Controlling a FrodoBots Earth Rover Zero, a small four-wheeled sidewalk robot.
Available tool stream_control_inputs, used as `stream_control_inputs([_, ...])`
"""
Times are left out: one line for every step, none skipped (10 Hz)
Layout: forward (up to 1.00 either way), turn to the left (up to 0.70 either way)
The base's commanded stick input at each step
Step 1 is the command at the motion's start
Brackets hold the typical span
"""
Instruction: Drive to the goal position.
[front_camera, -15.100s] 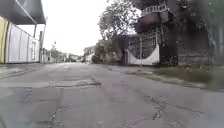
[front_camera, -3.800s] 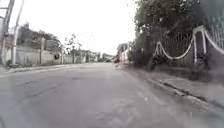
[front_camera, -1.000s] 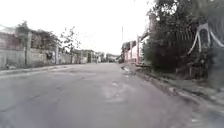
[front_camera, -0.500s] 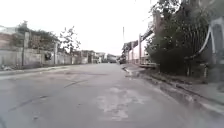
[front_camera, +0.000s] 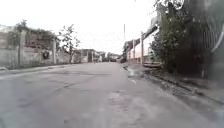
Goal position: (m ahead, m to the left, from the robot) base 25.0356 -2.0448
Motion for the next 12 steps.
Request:
stream_control_inputs([1.00,0.00])
stream_control_inputs([1.00,0.00])
stream_control_inputs([1.00,0.00])
stream_control_inputs([1.00,0.00])
stream_control_inputs([1.00,0.00])
stream_control_inputs([1.00,0.00])
stream_control_inputs([1.00,0.00])
stream_control_inputs([1.00,0.00])
stream_control_inputs([1.00,0.00])
stream_control_inputs([1.00,0.02])
stream_control_inputs([1.00,0.05])
stream_control_inputs([1.00,-0.40])
